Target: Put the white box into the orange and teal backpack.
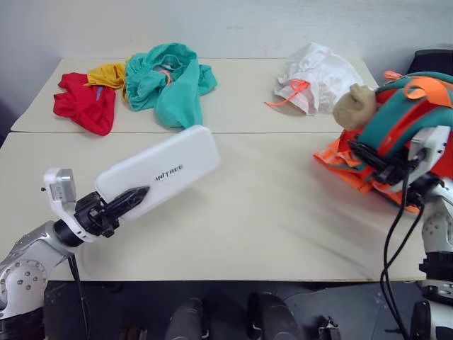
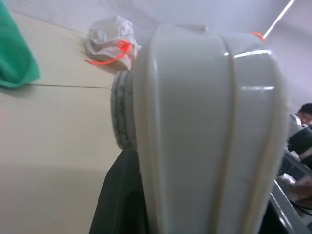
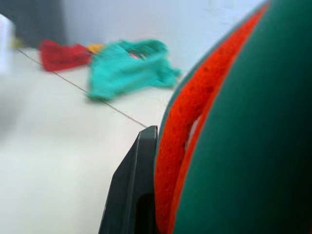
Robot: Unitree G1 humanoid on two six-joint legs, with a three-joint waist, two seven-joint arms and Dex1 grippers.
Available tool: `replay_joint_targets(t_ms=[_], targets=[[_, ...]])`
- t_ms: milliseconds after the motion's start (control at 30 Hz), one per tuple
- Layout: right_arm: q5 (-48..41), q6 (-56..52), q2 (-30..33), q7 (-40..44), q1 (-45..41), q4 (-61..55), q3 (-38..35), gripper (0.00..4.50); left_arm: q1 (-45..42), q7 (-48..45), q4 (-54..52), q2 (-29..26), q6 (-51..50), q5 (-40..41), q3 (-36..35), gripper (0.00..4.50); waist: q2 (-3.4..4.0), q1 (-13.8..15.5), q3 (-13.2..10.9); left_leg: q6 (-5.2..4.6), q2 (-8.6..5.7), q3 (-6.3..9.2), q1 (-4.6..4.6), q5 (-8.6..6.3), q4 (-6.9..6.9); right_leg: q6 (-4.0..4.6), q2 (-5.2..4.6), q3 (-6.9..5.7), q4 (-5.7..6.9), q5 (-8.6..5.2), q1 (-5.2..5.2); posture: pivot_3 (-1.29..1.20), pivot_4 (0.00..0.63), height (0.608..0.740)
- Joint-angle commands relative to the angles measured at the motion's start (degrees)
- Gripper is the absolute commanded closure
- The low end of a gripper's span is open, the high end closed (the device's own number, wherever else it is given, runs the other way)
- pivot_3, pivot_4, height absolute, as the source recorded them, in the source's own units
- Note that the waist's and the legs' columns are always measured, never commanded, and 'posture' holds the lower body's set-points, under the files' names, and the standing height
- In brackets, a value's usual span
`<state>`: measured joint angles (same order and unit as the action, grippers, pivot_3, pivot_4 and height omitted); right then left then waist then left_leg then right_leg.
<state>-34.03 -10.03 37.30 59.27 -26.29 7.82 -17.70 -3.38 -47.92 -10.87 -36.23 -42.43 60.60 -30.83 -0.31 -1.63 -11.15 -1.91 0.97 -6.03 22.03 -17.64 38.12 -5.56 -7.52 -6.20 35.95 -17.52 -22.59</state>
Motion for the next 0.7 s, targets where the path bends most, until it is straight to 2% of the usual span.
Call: replay_joint_targets(t_ms=[33, 200, 367, 500, 567, 700], targets=[[-5.1, -5.2, -2.4, -0.1, -1.1, -10.6, 3.8, 4.14, -2.2, 0.5, 2.1, -0.5, 0.9, 1.2, -2.0, 3.27, 0.00, 0.1, 0.0, 0.00, 0.00, 0.01, 0.03, 0.00, 0.00, 0.00, 0.00, -0.01, 0.00, 0.00, -0.01, 0.00, 0.150, 0.740], [-12.3, -14.4, -8.6, -2.7, -0.1, -25.4, 11.6, 4.14, -5.9, -0.7, 6.6, -1.6, 2.7, -2.4, -0.2, 3.27, -0.01, 0.0, 0.0, 0.03, 0.00, 0.02, 0.13, -0.02, -0.04, 0.00, 0.02, -0.02, 0.03, 0.00, -0.12, 0.00, 0.150, 0.740], [-21.9, -23.8, -6.4, -4.5, 2.4, -37.0, 13.2, 4.17, -7.3, -1.6, 8.3, -2.1, 3.7, -4.1, -0.1, 3.27, -0.02, 0.2, 0.0, -0.03, -0.05, 0.03, 0.23, -0.07, -0.07, 0.00, -0.02, -0.05, -0.06, 0.00, -0.15, 0.00, 0.150, 0.740], [-26.2, -28.5, -1.4, -3.8, 5.7, -38.9, 10.9, 4.18, -6.0, -3.0, 7.0, -2.7, 3.8, -3.9, -1.1, 3.27, -0.24, 0.4, 0.0, -0.11, -0.09, 0.06, 0.25, -0.12, -0.01, -0.06, -0.09, -0.07, -0.12, 0.03, -0.10, 0.00, 0.150, 0.740], [-23.5, -27.6, 1.0, -2.5, 7.1, -37.4, 10.5, 4.18, -4.0, -4.8, 4.1, -3.2, 4.4, -3.4, -2.3, 3.27, -0.28, 0.4, 0.0, -0.13, -0.09, 0.07, 0.25, -0.13, -0.01, -0.07, -0.10, -0.08, -0.19, 0.04, -0.06, 0.00, 0.150, 0.740], [-20.8, -26.0, 1.3, -2.3, 6.5, -34.5, 11.2, 4.18, -1.2, -4.7, -2.4, -5.7, 0.7, 2.7, -6.7, 3.27, -0.32, 0.1, 0.0, -0.10, -0.07, 0.07, 0.23, -0.15, -0.03, -0.09, -0.11, -0.06, -0.35, 0.05, -0.08, 0.00, 0.150, 0.740]])
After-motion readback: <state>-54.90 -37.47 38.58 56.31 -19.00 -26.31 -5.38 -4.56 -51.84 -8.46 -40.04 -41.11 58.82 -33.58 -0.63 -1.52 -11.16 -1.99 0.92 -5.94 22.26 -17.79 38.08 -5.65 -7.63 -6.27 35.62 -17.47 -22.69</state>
